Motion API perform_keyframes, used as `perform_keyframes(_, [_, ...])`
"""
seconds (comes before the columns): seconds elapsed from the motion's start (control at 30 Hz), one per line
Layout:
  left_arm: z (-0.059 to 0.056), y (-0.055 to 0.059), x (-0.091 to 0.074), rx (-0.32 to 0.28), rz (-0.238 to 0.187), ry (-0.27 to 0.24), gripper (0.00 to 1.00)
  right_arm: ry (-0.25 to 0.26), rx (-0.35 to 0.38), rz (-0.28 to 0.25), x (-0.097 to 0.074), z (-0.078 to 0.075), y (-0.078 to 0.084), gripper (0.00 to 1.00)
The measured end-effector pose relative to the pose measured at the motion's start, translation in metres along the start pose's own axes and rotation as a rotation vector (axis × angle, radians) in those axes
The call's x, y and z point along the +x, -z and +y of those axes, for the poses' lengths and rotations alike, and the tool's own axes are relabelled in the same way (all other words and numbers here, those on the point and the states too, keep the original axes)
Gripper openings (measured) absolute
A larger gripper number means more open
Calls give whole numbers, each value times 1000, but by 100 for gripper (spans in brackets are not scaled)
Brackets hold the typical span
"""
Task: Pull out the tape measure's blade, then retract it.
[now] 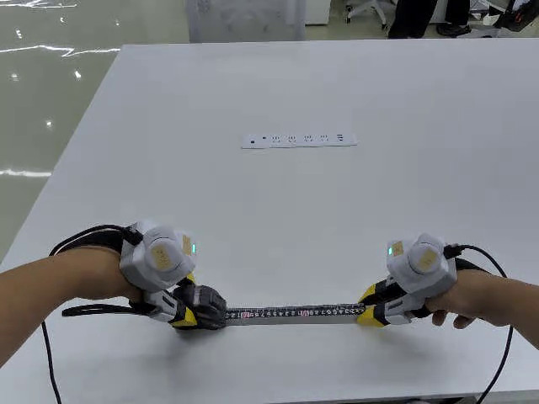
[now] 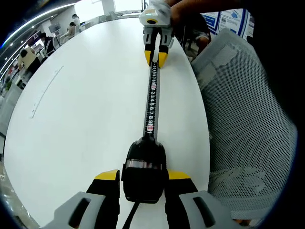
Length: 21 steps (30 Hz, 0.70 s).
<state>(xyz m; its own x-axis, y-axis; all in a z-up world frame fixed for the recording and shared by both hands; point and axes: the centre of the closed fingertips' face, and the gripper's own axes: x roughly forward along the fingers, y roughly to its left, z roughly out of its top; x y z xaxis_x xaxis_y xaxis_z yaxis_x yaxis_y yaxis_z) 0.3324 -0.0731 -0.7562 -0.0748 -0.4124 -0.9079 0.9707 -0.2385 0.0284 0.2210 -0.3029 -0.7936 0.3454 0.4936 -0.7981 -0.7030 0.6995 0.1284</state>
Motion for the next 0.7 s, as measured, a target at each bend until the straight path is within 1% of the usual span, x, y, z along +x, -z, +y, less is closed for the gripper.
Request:
perform_keyframes(0.07, [7, 2, -2, -23, -14, -32, 40, 22, -5, 2, 0, 1, 1, 15])
perform_keyframes(0.1, [12, 2, -3, -72, -30, -57, 44, 41, -5, 7, 0, 2, 1, 16])
perform_keyframes(0.13, [14, 3, -4, -110, -40, -69, 49, 53, -3, 9, -1, 2, 1, 16])
perform_keyframes(0.17, [15, 2, -5, -142, -61, -72, 53, 65, 1, -1, -1, 3, 1, 16])
perform_keyframes(0.2, [15, 2, -6, -183, -89, -74, 55, 80, 21, -16, -2, 4, 1, 17])
perform_keyframes(0.23, [15, 2, -8, -207, -107, -78, 56, 77, 26, -22, -2, 6, 1, 19])
perform_keyframes(0.27, [15, 4, -9, -234, -125, -88, 56, 84, 29, -32, -4, 9, 2, 23])
perform_keyframes(0.33, [15, 8, -11, -272, -136, -108, 59, 104, 33, -44, -7, 12, 3, 26])
perform_keyframes(0.37, [17, 10, -12, -303, -150, -136, 62, 111, 33, -48, -9, 13, 4, 26])
perform_keyframes(0.4, [21, 12, -14, -336, -167, -160, 68, 122, 34, -53, -11, 14, 5, 27])
perform_keyframes(0.43, [22, 11, -16, -392, -211, -178, 78, 135, 41, -60, -14, 14, 6, 27])
perform_keyframes(0.47, [21, 9, -18, -426, -241, -183, 82, 145, 46, -67, -16, 15, 6, 28])
perform_keyframes(0.5, [22, 9, -22, -457, -270, -196, 84, 154, 44, -72, -19, 16, 5, 30])
perform_keyframes(0.53, [23, 10, -25, -483, -297, -222, 84, 167, 48, -81, -23, 17, 5, 31])
perform_keyframes(0.57, [23, 13, -28, -505, -308, -238, 84, 176, 55, -97, -27, 17, 3, 34])
perform_keyframes(0.6, [20, 13, -30, -546, -339, -235, 85, 206, 57, -136, -32, 16, -2, 35])
perform_keyframes(0.63, [17, 13, -32, -584, -361, -225, 87, 219, 60, -148, -35, 15, -3, 36])
perform_keyframes(0.67, [15, 12, -34, -608, -382, -219, 90, 228, 72, -152, -38, 16, -2, 37])
perform_keyframes(0.7, [14, 13, -37, -609, -402, -236, 92, 241, 87, -154, -41, 18, 0, 39])
